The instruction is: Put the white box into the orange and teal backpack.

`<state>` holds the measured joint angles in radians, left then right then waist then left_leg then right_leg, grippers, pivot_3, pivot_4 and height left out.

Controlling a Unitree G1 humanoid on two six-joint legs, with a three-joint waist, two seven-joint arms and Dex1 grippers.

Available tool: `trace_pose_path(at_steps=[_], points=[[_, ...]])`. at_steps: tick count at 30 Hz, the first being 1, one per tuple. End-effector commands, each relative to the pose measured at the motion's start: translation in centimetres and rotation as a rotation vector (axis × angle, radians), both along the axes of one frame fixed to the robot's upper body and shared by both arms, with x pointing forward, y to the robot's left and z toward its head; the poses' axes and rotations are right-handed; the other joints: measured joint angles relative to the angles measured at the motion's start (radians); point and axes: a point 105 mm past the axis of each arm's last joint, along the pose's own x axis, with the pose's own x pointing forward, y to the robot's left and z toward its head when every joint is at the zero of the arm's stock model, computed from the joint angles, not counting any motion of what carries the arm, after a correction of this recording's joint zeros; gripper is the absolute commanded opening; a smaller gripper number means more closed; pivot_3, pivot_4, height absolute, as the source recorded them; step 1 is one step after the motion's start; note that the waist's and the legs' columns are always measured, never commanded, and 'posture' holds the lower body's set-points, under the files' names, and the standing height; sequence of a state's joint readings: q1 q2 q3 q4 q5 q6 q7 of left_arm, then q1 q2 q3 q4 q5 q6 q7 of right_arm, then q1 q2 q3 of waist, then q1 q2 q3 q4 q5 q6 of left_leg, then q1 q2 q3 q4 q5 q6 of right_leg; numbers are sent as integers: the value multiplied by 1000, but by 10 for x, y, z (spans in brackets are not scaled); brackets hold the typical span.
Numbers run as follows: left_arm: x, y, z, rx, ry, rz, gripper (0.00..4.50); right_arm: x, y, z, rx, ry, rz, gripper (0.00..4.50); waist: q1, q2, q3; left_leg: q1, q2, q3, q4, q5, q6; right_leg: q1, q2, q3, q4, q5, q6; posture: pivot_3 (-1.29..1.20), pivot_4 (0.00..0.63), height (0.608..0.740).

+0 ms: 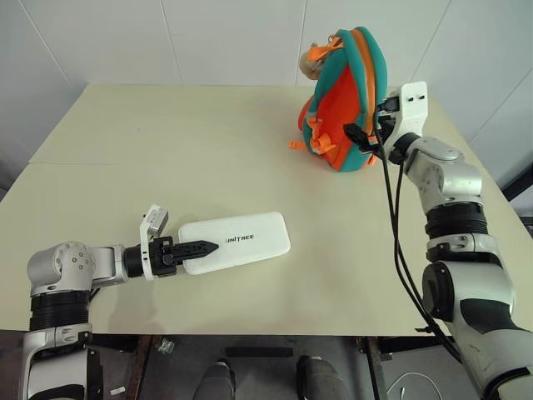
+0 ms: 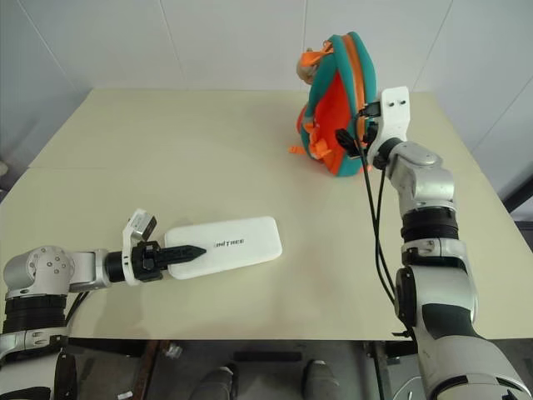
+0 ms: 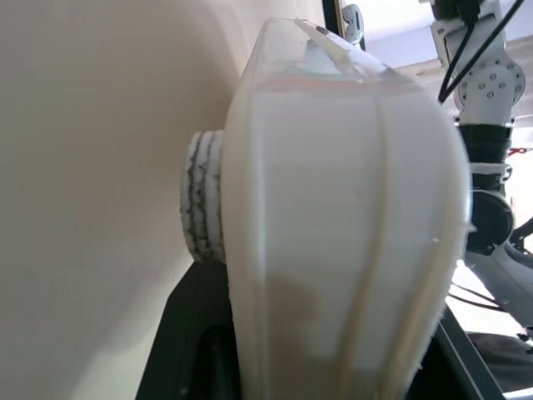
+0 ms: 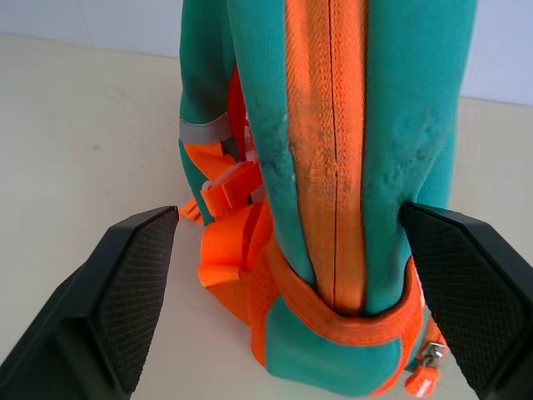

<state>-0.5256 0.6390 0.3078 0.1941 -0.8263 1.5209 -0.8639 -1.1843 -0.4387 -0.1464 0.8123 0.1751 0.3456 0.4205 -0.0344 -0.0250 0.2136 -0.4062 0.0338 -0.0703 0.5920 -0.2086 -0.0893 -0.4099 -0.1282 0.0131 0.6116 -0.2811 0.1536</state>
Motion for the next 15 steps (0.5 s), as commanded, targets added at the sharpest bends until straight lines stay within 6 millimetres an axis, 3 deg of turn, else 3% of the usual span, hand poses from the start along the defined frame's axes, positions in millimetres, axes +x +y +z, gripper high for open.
trace_pose_path(at_steps=[1, 5, 8, 12, 15], points=[[-1, 5, 6, 3, -45, 28, 1234, 9, -2, 11, -72, -70, -83, 4500, -1, 0, 0, 0, 0, 0, 0, 0, 0, 0, 0, 0, 0, 0, 0, 0, 150, 740], [-2, 7, 7, 0, -61, 50, 1234, 15, -13, 12, -168, -146, -235, 4500, -10, 0, 0, 1, 0, 0, 0, 0, 0, 0, 0, 0, 1, 0, 0, 0, 150, 740], [-2, 6, 8, -4, -68, 54, 1234, 17, -14, 9, -174, -147, -254, 3519, -19, 0, 0, 0, 0, 0, 0, 0, 0, 0, 0, 1, 1, 0, 0, 0, 150, 740], [-3, 3, 8, -23, -83, 61, 1234, 18, 7, 3, -116, -147, -141, 2125, -24, 0, 0, 1, 0, 0, 0, 1, -1, 0, 0, 1, 1, 0, 0, 0, 150, 740], [-3, 3, 7, -25, -86, 63, 1234, 17, 10, 3, -83, -152, -106, 1112, -27, 0, 0, 1, 0, 0, 0, 1, -1, 0, 0, 1, 1, 0, 0, 0, 150, 740]])
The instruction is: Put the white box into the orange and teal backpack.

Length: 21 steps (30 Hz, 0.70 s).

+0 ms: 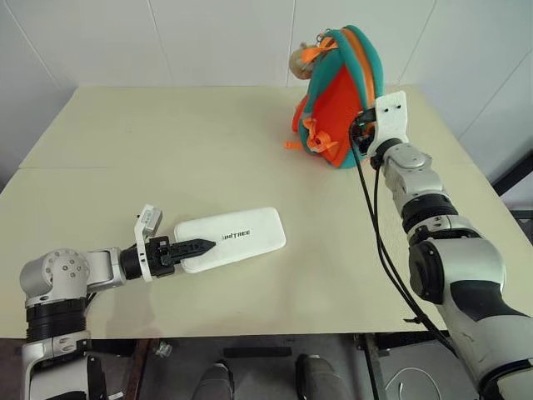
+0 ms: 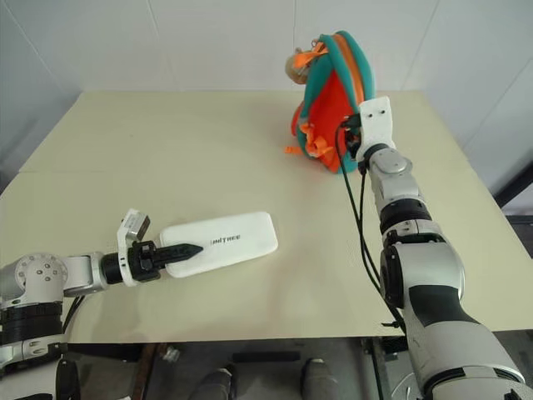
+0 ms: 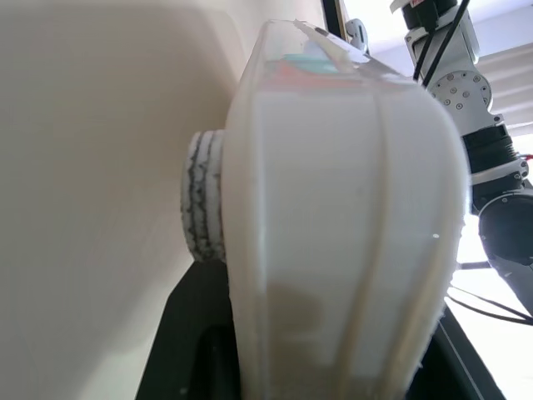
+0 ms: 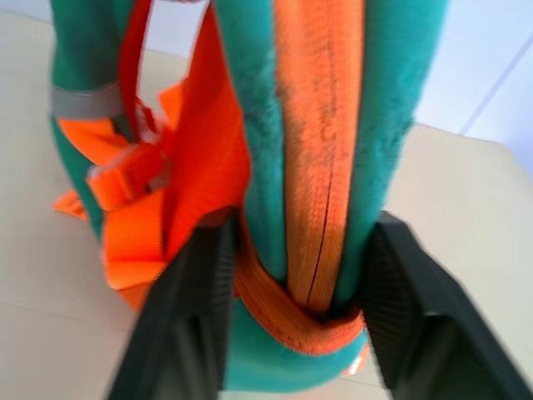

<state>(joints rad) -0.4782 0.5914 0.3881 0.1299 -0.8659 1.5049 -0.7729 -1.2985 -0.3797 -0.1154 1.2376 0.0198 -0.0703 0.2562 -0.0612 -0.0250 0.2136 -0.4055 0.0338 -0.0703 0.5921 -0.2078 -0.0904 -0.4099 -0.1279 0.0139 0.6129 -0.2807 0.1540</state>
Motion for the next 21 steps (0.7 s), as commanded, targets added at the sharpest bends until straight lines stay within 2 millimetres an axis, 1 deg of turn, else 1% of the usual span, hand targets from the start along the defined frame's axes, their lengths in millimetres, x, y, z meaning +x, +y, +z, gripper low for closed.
trace_pose_path(at_steps=[1, 3, 6, 8, 9, 10, 13, 17, 19, 21], points=[[-2, 1, 7, -16, -42, 2, 1234, -2, 7, 21, 55, -58, 65, 819, 0, 0, 0, 0, 0, 0, 0, 0, -1, 0, 0, 0, 0, 0, 0, 0, 150, 740], [0, -2, 8, -18, -48, -5, 1234, -5, 4, 25, 83, -62, 130, 74, 0, 0, 0, 0, 0, 0, 0, 0, 0, 0, 0, 0, 0, 0, 0, 0, 150, 740], [2, -4, 8, -19, -55, -11, 1234, -10, -3, 30, 57, -65, 186, 31, 2, 0, 0, 0, 0, 0, 0, 0, 0, 0, 0, 0, 0, 0, 0, 0, 150, 740], [4, -5, 8, -20, -58, -15, 1234, -15, -11, 32, 7, -59, 219, 31, 3, 0, 0, 0, 0, 0, -1, 0, 0, 0, 0, 0, 0, 0, 0, 0, 150, 740], [5, -5, 8, -20, -58, -16, 1234, -19, -17, 34, -15, -53, 237, 31, 5, 0, 0, 0, 0, 0, -1, 0, 0, 0, 0, 0, -1, 0, 0, 0, 150, 740], [7, -6, 7, -20, -59, -17, 1234, -24, -32, 37, -53, -48, 218, 31, 7, 0, 0, 0, 0, 0, -2, 0, -1, 0, 0, 0, -1, 0, 0, 0, 150, 740], [10, -8, 4, -20, -56, -20, 1234, -51, -60, 48, -110, -32, 238, 31, 28, 1, 1, -1, 0, 0, -2, 0, -1, 0, 0, 0, -2, -1, 1, 0, 150, 740], [12, -9, -1, -19, -47, -28, 1234, -86, -95, 46, -178, 22, 172, 31, 34, 1, 1, -2, 0, 1, -2, 0, -3, 0, 0, 0, -2, -2, 3, 0, 150, 740], [14, -10, -3, -16, -45, -32, 1234, -108, -116, 49, -193, 33, 129, 31, 38, 1, 1, -3, 0, 1, -2, -1, -3, 0, 0, 0, -3, -2, 3, 0, 150, 740], [17, -10, -4, -15, -48, -34, 1234, -127, -127, 49, -173, 49, 110, 31, 44, 1, 1, -3, 0, 1, -1, -1, -3, 0, 0, 0, -7, -3, 3, 0, 150, 740]])
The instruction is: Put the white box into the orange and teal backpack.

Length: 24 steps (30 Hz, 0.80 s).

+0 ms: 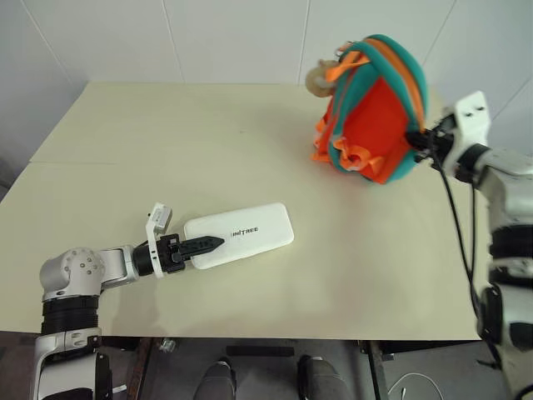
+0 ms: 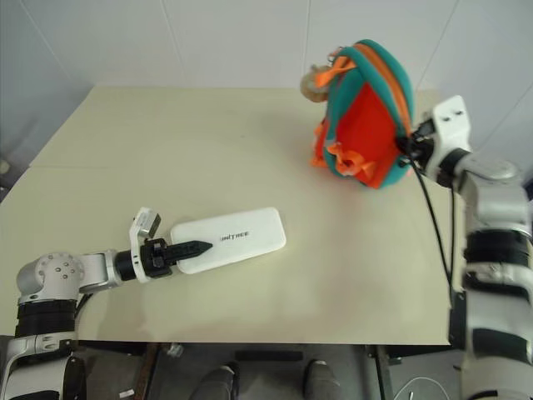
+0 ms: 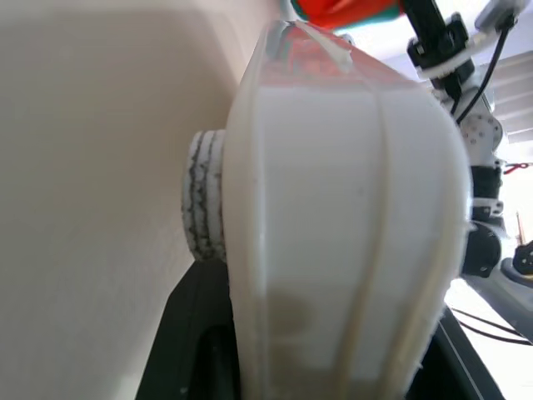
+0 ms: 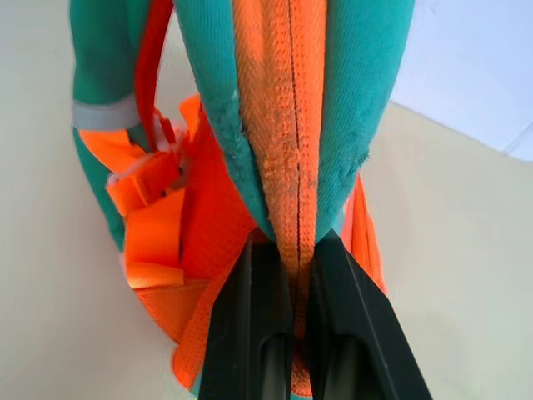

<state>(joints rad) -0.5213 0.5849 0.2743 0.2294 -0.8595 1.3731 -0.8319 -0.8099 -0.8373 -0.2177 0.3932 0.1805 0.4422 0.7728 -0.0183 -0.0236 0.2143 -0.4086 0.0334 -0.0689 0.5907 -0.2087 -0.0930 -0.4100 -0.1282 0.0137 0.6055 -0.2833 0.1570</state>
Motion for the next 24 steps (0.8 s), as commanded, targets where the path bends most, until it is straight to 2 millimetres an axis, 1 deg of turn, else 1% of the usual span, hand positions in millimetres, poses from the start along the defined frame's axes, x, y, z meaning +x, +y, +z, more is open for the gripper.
trace_pose_path(at_steps=[1, 3, 5, 7, 8, 11, 12, 13, 15, 16, 19, 20, 21, 23, 24], points=[[5, 3, 0, 14, -16, 6, 1234, -39, -18, 32, 24, -75, -25, 31, 3, 0, 0, 0, 0, 1, 0, 0, 0, 0, 0, 0, 0, 0, 0, 0, 150, 740], [6, 3, 0, 16, -20, 2, 1234, -53, -24, 21, 30, -46, -36, 31, 8, 0, 0, 0, 0, 1, 1, -2, 3, 0, 0, 0, 1, 0, 0, 0, 150, 740], [8, 2, 1, 20, -24, -7, 1234, -67, -24, 6, 12, -5, -14, 31, 10, 0, 0, 2, 0, 1, 3, -2, 4, 2, 0, 1, 2, 0, 0, 0, 150, 740], [9, 1, 2, 21, -27, -12, 1234, -75, -25, -8, 14, 25, -2, 31, 10, 0, 0, 2, 0, 1, 5, -3, 5, 3, 0, 1, 3, 0, 0, 0, 150, 740], [9, 1, 2, 20, -28, -13, 1234, -77, -25, -11, 17, 27, -3, 31, 9, 0, 0, 3, 0, 1, 5, -3, 5, 3, 0, 1, 3, 1, 0, 0, 150, 740], [12, -2, 2, 28, -33, -29, 1234, -71, -33, -36, 38, 71, -52, 31, 8, 0, 0, 3, 0, 2, 7, -2, 5, 3, 0, 1, 3, 1, -1, 0, 150, 740], [13, -4, 3, 29, -35, -37, 1234, -70, -30, -44, 35, 98, -33, 623, 8, 0, 0, 3, 0, 2, 7, -2, 6, 3, 0, 1, 3, 2, -1, 0, 150, 740], [13, -7, 3, 33, -37, -50, 1234, -68, -30, -50, -3, 109, -44, 844, 8, 0, 0, 3, 0, 2, 8, -2, 6, 3, 0, 1, 2, 3, -1, 0, 150, 740], [15, -10, 3, 38, -39, -65, 1234, -65, -31, -58, -47, 122, -58, 1539, 7, 0, 0, 3, 0, 2, 9, -1, 7, 4, 0, 1, 1, 4, -2, 0, 150, 740], [16, -12, 4, 39, -43, -74, 1234, -63, -34, -56, -63, 108, -74, 1832, 6, 0, 0, 3, 0, 2, 10, -1, 7, 5, 0, 1, 0, 5, -3, 0, 150, 740], [18, -18, 7, 34, -51, -98, 1234, -67, -38, -47, -67, 84, -88, 2937, 3, 0, 0, 3, 0, 2, 12, 0, 8, 8, 0, 1, -4, 7, -7, 0, 150, 740], [18, -19, 7, 29, -49, -103, 1234, -71, -38, -45, -54, 90, -86, 3341, 2, 0, 0, 3, 0, 2, 13, 0, 8, 10, 0, 1, -6, 7, -7, 0, 150, 740], [18, -19, 7, 28, -46, -107, 1234, -74, -40, -43, -66, 80, -94, 3534, 3, 0, 0, 3, 0, 2, 14, 0, 9, 11, 0, 1, -7, 8, -8, 0, 150, 740], [19, -18, 1, 33, -31, -102, 1234, -84, -46, -41, -65, 91, -119, 4238, 4, 0, 0, 3, 0, 2, 14, 0, 9, 12, 0, 1, -9, 8, -8, 0, 150, 740], [20, -17, -1, 35, -27, -101, 1234, -88, -48, -41, -70, 94, -128, 4476, 7, 0, 0, 3, 0, 2, 13, 0, 10, 12, 0, 1, -9, 8, -8, 0, 150, 740]])
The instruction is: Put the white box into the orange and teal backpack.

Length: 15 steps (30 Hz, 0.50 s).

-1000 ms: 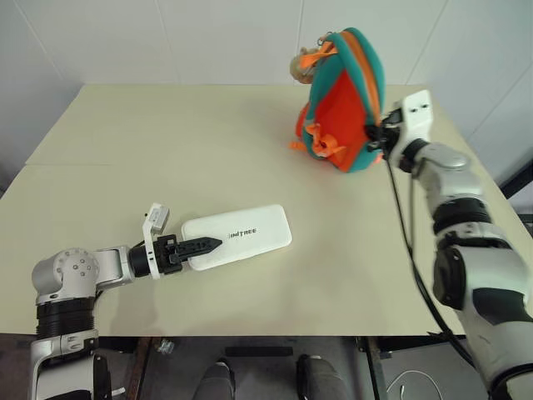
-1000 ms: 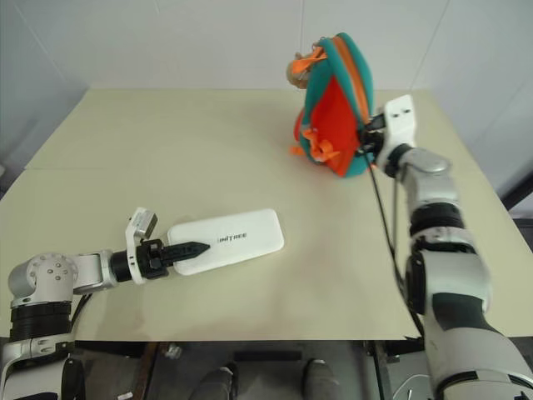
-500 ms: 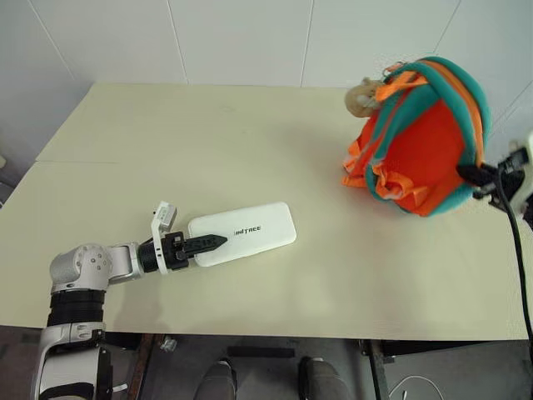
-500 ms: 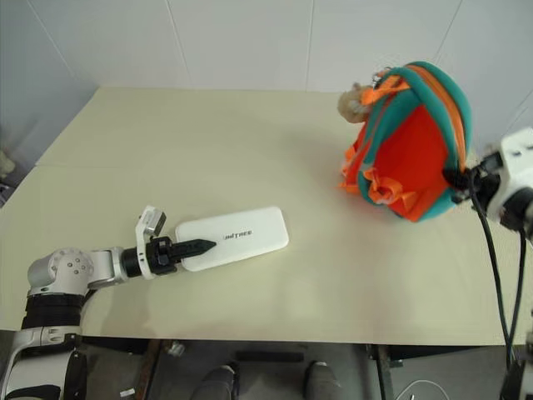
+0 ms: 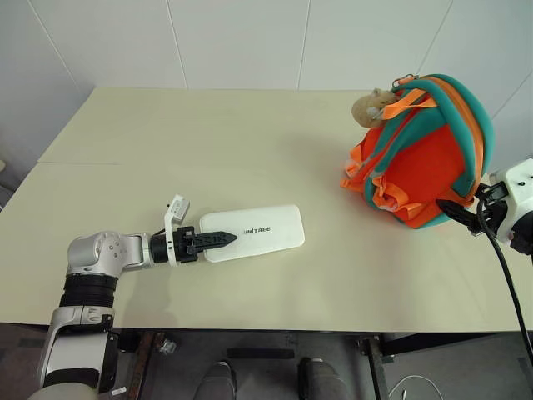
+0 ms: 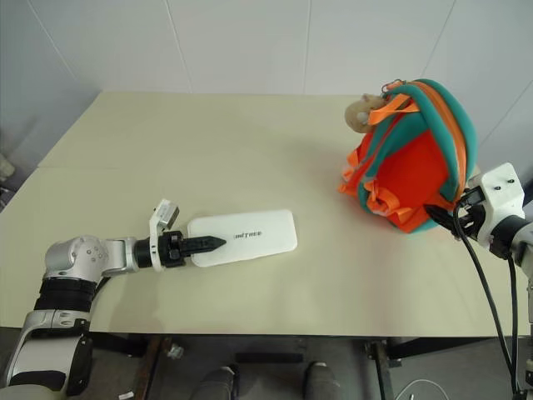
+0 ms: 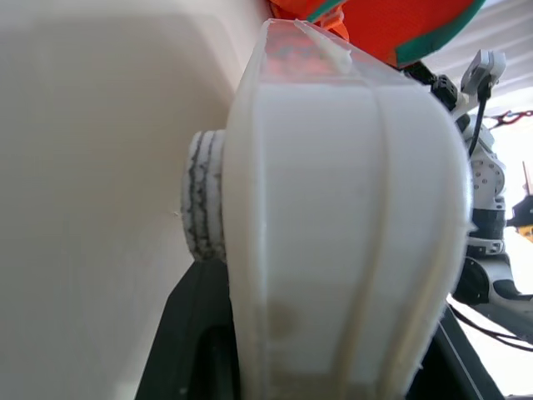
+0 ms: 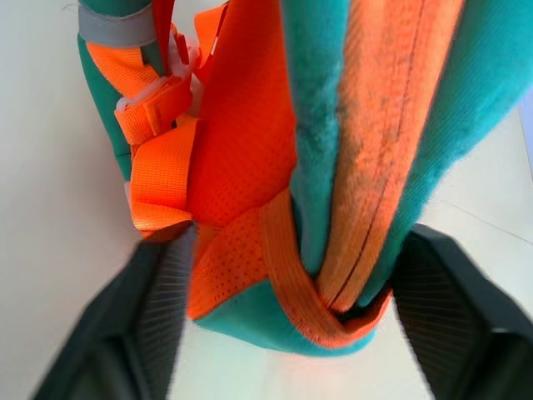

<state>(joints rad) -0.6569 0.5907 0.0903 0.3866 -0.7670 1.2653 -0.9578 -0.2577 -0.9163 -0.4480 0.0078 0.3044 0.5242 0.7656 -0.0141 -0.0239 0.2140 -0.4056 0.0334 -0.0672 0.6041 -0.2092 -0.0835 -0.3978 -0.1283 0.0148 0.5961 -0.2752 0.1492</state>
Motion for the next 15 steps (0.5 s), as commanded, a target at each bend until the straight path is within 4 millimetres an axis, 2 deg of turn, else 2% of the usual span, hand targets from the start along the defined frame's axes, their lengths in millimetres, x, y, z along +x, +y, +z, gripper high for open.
trace_pose_path(at_steps=[1, 4, 7, 9, 12, 15], points=[[2, 3, -1, -2, -4, -2, 1234, -17, -13, 18, -28, -33, -55, 4476, 4, 0, 0, 0, 0, 0, 0, 0, 1, 0, 0, 0, 0, 0, 0, 0, 150, 740], [4, 4, -5, 5, 4, -5, 1234, -38, -5, 14, 20, 29, -26, 4476, 11, 0, 0, 0, 0, 0, -1, -1, 1, 0, 0, 0, 0, 0, 0, 0, 150, 740], [7, 7, -8, 20, 5, -6, 1234, -65, 19, 4, 102, 158, 67, 4476, 14, 0, 0, 0, 0, 0, -2, -2, 1, 0, 0, -1, 0, 0, 1, 0, 150, 740], [7, 8, -8, 18, 6, -6, 1234, -72, 47, 7, 186, 169, 180, 4476, 8, 0, 0, 0, 0, 0, -1, -2, 1, 0, 0, -1, -1, 0, 1, 0, 150, 740], [7, 9, -8, 22, 6, -7, 1234, -65, 73, 9, 235, 142, 256, 4476, 0, 0, 0, 1, 0, 0, 1, -2, 2, 3, 0, -1, -5, -1, -5, 0, 150, 740], [7, 9, -5, 22, -3, -5, 1234, -32, 93, 5, 272, 72, 261, 4476, -12, -2, -1, 1, 1, 0, 5, -2, 2, 5, 0, -2, -10, 3, -8, 0, 150, 740]])
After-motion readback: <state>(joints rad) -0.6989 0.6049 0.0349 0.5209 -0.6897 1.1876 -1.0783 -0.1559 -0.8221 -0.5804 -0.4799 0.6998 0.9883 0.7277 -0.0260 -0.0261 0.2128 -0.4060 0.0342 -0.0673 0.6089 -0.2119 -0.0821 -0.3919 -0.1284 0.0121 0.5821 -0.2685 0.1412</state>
